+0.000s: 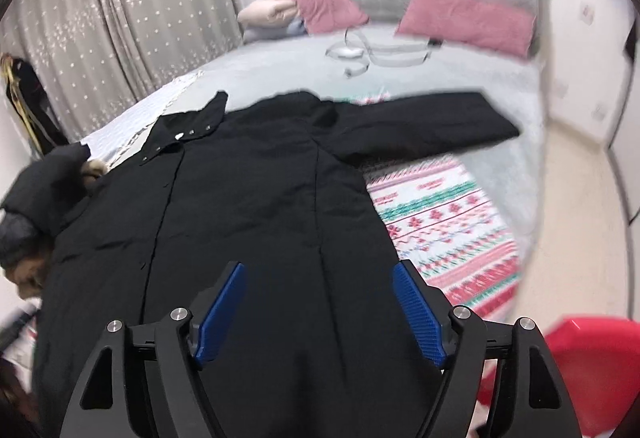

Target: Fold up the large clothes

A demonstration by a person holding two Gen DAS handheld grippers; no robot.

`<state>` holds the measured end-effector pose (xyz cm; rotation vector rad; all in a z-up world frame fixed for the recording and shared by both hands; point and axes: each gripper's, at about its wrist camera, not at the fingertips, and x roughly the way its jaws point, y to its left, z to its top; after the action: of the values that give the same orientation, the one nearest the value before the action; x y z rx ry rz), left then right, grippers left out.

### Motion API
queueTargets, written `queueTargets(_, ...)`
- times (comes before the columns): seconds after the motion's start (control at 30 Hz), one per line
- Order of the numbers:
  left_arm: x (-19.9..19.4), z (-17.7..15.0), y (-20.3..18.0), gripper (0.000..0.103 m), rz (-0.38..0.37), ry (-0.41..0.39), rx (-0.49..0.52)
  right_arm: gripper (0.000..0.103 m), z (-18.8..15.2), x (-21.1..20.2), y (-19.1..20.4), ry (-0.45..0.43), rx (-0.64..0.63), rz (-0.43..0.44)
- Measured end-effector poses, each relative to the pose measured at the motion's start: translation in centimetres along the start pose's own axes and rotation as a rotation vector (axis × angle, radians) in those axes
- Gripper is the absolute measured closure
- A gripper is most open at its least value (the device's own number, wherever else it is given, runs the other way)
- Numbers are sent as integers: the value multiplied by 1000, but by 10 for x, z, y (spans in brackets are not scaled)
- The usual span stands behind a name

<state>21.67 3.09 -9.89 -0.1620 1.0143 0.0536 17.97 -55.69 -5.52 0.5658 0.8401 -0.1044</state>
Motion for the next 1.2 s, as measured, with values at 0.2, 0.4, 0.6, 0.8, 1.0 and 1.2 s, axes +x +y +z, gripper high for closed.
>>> queueTargets(0.2,-7,16,8,20,11,-57,-33,26,78,38,-106,-5,381,115)
queueTargets(0.4,8,15,4,20,1,-14,-23,26,114,88,-157,-19,560,105)
queueTargets(0.6,9,20,-1,20,9,-39,3,27,137,126,-179,-54,589,-3)
queueTargets(0.8,14,25,-7,20,25,-45,31,81,165,145,-176,-74,541,-110)
queueTargets(1.0,17,27,1,20,40,-41,10,97,181,95,-158,-255,403,-246)
queueTargets(1.2,19,28,-3,20,39,-43,23,98,176,94,-131,-287,228,-459)
